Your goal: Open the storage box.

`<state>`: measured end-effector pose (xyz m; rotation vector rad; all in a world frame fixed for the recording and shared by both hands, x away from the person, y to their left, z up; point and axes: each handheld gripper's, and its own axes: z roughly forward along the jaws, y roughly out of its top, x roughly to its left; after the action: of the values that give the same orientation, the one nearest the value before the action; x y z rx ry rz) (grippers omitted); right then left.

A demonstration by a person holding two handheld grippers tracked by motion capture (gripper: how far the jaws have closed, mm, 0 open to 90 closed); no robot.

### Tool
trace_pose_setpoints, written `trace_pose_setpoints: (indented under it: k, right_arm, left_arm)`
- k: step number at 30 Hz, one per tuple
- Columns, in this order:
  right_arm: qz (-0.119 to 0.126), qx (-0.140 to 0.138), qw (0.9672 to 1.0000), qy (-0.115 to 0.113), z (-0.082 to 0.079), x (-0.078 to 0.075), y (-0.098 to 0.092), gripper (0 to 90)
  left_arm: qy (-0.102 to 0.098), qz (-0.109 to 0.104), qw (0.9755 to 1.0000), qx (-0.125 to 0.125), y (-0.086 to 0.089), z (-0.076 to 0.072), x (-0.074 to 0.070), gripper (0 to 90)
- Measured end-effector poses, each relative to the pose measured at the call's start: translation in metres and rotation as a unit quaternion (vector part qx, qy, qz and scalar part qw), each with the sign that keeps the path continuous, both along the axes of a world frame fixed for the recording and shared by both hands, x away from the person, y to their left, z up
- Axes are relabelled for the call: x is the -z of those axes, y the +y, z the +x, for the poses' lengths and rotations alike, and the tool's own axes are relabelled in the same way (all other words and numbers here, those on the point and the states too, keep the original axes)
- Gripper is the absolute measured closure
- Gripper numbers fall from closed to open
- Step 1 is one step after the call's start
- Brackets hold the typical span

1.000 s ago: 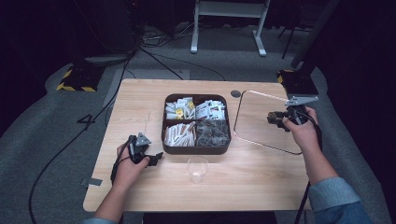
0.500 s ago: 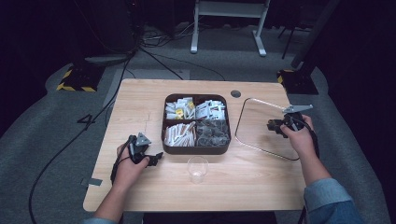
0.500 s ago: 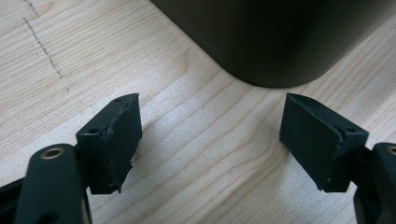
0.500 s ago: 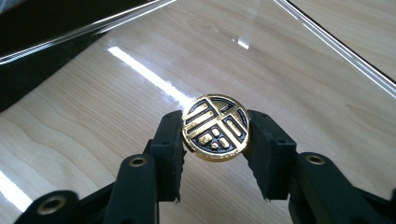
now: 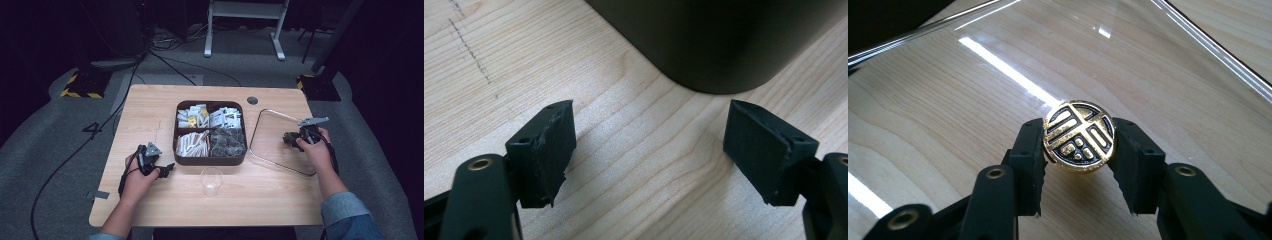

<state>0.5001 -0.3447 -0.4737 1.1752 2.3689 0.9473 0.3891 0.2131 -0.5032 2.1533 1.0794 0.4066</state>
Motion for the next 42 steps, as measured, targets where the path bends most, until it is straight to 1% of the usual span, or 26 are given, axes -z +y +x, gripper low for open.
trace_pose_setpoints:
  k: [3,5,10,15,19,23,25,27,29,33,37,38,40,42]
  right_arm:
    - [-0.001,0.003,1.0,0.001,0.0,0.004,0.0,58.7]
    - [-0.002,0.006,1.0,0.006,0.0,0.006,0.0,58.6]
    - [-0.007,0.007,0.9999,0.006,0.0,0.008,0.0,58.6]
    - [-0.004,0.01,0.9999,0.006,-0.001,0.009,0.0,58.5]
    - [0.001,0.014,0.9999,-0.001,-0.003,0.011,0.0,58.3]
    - [0.005,0.02,0.9998,-0.002,-0.004,0.011,0.0,57.7]
    - [0.003,0.024,0.9997,-0.004,-0.004,0.011,0.0,54.1]
    - [0.002,0.03,0.9995,-0.003,-0.003,0.011,0.0,46.9]
    - [0.006,0.036,0.9993,-0.005,-0.004,0.009,0.0,43.3]
    - [0.009,0.04,0.999,-0.018,-0.008,0.0,0.001,40.2]
    - [0.025,0.046,0.9983,-0.027,-0.013,-0.009,0.004,38.9]
    - [0.03,0.047,0.998,-0.029,-0.014,-0.011,0.006,38.4]
    - [0.038,0.045,0.9978,-0.03,-0.016,-0.016,0.01,37.4]
    - [0.044,0.041,0.9977,-0.031,-0.018,-0.021,0.015,36.1]
  left_arm:
    - [-0.001,0.0,1.0,-0.001,0.0,0.0,0.0,21.8]
    - [0.0,0.0,1.0,0.0,0.0,0.0,0.0,21.8]
    - [0.0,0.0,1.0,0.0,0.0,0.0,0.0,21.8]
    - [0.0,0.0,1.0,0.0,0.0,0.0,0.0,21.8]
    - [0.0,0.0,1.0,0.0,0.0,0.0,0.0,21.8]
    - [-0.001,0.0,1.0,-0.001,0.0,0.0,0.0,21.8]
    - [-0.001,0.0,1.0,-0.001,0.0,0.0,0.0,21.8]
    - [0.0,0.0,1.0,0.0,0.0,0.0,0.0,21.8]
    - [0.0,-0.001,1.0,0.0,0.0,0.0,0.0,21.8]
    - [0.0,0.001,1.0,0.0,0.0,0.001,0.0,21.7]
    - [0.0,0.001,1.0,0.0,0.0,0.001,0.0,21.6]
    - [-0.001,-0.003,1.0,-0.002,-0.001,0.002,0.0,21.5]
    - [0.0,0.0,1.0,-0.001,-0.002,0.002,0.0,21.2]
    - [0.0,-0.002,1.0,-0.002,-0.002,0.003,0.0,21.2]
